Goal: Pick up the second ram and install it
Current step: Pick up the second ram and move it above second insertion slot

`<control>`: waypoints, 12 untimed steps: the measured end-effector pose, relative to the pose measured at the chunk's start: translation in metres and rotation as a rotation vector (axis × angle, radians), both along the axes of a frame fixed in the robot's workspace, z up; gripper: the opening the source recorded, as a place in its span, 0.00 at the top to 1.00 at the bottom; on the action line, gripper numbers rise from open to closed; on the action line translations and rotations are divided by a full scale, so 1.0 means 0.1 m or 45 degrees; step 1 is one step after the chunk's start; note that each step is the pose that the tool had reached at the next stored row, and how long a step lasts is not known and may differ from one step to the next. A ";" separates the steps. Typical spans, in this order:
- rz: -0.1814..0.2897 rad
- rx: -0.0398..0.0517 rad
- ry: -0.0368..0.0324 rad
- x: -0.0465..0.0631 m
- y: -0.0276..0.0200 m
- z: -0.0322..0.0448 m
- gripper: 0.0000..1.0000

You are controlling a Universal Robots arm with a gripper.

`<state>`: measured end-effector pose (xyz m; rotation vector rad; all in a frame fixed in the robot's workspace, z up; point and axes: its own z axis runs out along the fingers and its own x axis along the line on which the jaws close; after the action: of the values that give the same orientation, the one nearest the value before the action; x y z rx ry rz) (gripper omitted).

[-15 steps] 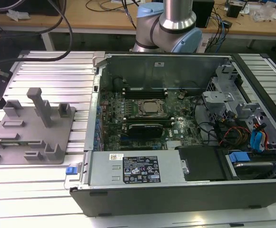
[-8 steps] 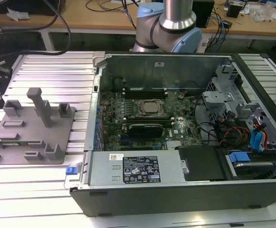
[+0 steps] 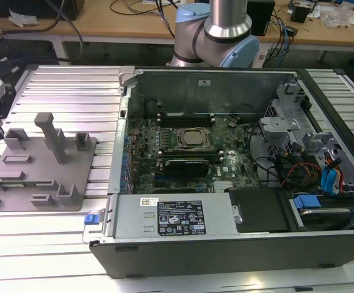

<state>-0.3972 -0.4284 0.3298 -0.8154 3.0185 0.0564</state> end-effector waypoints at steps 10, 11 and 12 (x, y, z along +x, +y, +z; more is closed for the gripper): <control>0.503 -0.013 0.0006 0.00 0.000 -0.026 0.92; 0.534 -0.013 0.0006 0.00 0.000 -0.029 0.92; 0.558 -0.013 0.0005 0.00 0.000 -0.031 0.92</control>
<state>-0.3972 -0.4284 0.3267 -1.4573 2.7792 0.0444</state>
